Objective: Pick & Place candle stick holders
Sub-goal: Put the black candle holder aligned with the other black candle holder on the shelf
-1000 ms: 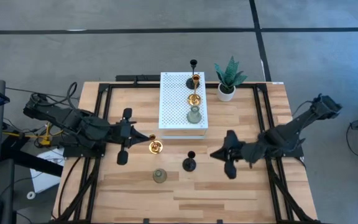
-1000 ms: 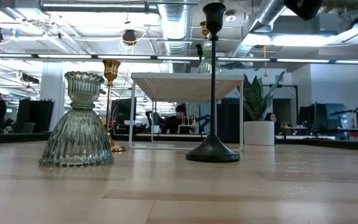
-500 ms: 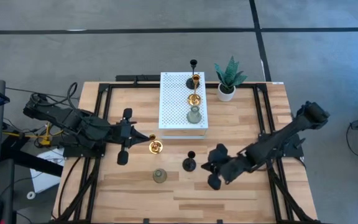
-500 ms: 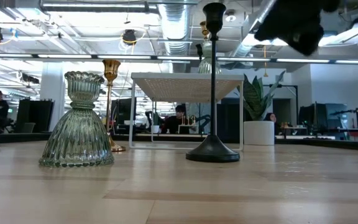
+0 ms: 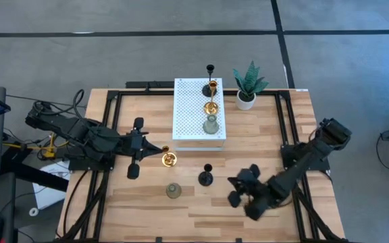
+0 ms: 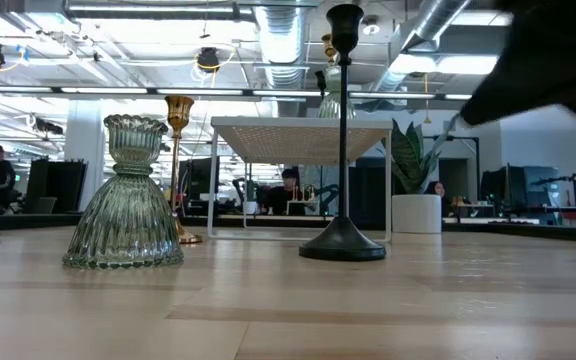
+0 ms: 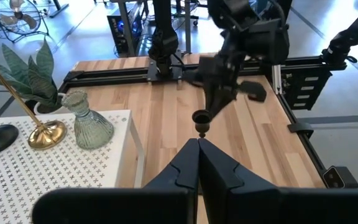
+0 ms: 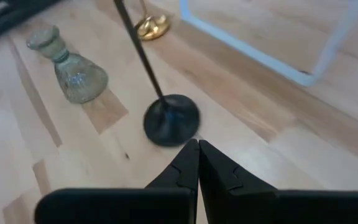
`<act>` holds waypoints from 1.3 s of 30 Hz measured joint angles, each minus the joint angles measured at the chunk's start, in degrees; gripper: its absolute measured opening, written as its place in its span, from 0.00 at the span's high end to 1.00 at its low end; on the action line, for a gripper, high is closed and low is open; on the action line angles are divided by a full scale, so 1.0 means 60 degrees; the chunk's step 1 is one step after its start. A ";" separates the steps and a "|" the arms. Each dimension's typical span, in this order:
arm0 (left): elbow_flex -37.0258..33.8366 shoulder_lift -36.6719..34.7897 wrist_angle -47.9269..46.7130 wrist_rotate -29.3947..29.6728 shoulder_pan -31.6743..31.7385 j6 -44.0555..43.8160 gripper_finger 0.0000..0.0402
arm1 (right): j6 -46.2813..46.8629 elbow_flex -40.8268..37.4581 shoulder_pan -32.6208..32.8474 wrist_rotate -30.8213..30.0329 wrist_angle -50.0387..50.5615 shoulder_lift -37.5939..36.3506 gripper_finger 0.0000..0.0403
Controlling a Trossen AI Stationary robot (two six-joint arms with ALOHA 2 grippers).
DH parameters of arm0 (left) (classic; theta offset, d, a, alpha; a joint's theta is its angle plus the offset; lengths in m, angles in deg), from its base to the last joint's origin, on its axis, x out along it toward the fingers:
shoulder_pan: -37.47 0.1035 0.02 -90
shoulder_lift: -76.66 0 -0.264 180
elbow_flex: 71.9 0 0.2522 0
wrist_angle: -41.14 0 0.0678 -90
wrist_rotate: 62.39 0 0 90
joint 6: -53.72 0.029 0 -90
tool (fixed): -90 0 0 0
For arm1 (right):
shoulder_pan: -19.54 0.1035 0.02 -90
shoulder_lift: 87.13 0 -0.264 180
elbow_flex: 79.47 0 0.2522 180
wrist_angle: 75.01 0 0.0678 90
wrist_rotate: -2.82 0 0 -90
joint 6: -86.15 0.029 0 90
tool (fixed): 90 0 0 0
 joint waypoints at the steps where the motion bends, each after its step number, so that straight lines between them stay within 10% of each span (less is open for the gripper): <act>1: 0.0000 0.0000 0.0000 0.0000 0.0000 0.0000 0.98 | 0.0415 0.0000 0.0283 -0.0316 0.0376 -0.0111 1.00; 14: 0.0000 0.0000 0.0037 0.0000 0.0000 0.0004 0.98 | 0.0171 -0.1213 0.1170 -0.1057 0.1708 -0.3141 1.00; 22: 0.0004 0.0000 0.0070 0.0000 0.0000 -0.0231 0.98 | -0.2890 -0.4387 0.1302 -0.1401 -0.4021 -0.5262 1.00; 28: 0.0004 0.0000 0.0094 0.0000 0.0000 -0.0288 0.98 | -0.6937 -0.6081 -0.0054 0.1699 -0.8790 -0.5822 1.00; 33: 0.0004 0.0000 0.0111 0.0000 0.0000 -0.0251 0.98 | -0.8337 -0.6317 -0.1431 0.4455 -0.9200 -0.5256 1.00; 39: 0.0004 0.0000 0.0146 0.0000 0.0000 -0.0244 0.98 | -0.8552 -0.6317 -0.2556 0.5257 -0.9319 -0.4176 1.00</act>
